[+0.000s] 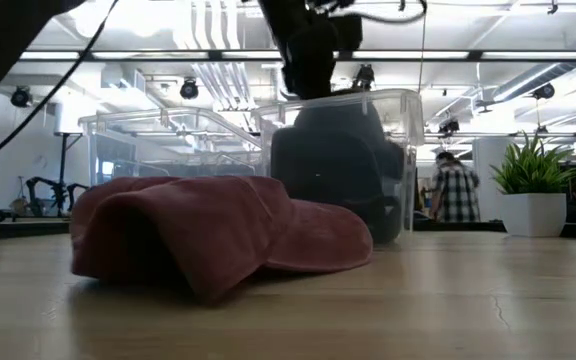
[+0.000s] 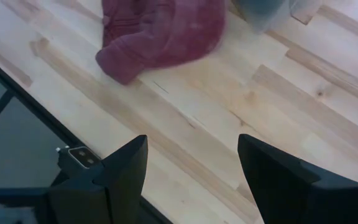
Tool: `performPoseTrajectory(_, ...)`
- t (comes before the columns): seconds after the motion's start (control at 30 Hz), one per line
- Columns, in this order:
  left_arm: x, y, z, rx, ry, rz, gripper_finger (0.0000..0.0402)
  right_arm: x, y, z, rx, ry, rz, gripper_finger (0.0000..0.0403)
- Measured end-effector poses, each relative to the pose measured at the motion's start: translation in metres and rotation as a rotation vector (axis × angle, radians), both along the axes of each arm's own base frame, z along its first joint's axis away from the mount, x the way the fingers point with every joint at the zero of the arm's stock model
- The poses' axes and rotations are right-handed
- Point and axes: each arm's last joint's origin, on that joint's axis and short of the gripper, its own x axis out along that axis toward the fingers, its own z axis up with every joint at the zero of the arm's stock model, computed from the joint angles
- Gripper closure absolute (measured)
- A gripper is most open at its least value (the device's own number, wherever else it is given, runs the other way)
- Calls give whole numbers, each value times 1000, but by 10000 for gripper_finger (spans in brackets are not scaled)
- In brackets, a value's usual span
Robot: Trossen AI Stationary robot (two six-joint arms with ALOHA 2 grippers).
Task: Pick & Place hat
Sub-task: Put the black cap into the right transparent bin, then put the maroon cap into the left transparent bin
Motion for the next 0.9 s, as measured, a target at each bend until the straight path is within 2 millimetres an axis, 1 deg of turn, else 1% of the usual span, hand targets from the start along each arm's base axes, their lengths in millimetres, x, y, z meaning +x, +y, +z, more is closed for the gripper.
performPoseTrajectory(0.2, 2, 6, -11, -38, 76, 37, 389, 0, -2, -1, -7, 8, -14, 156)
performPoseTrajectory(0.3, 2, 7, -9, -37, 60, 40, 386, 0, -2, -2, -6, 9, -28, 156)
performPoseTrajectory(0.37, -1, 5, 0, -33, 24, 39, 376, 2, -4, -3, -9, 9, -35, 156)
performPoseTrajectory(0.43, -5, 4, 18, -26, -61, 42, 361, 5, -7, -3, -11, 9, -42, 156)
performPoseTrajectory(0.57, -26, 1, 53, -31, -153, 67, 316, 13, -16, -3, -30, 18, -36, 156)
performPoseTrajectory(0.7, -46, -2, 68, -44, -137, 110, 262, 21, -25, -4, -52, 33, -10, 156)
performPoseTrajectory(0.73, -51, -6, 73, -53, -134, 107, 251, 24, -28, -3, -54, 33, -6, 156)
performPoseTrajectory(0.8, -67, -18, 90, -96, -163, 55, 234, 32, -34, -4, -54, 26, 6, 156)
performPoseTrajectory(0.87, -86, -40, 108, -143, -203, -32, 226, 41, -40, -4, -47, 10, 18, 156)
performPoseTrajectory(0.9, -95, -52, 113, -156, -218, -61, 225, 46, -43, -5, -40, 2, 21, 156)
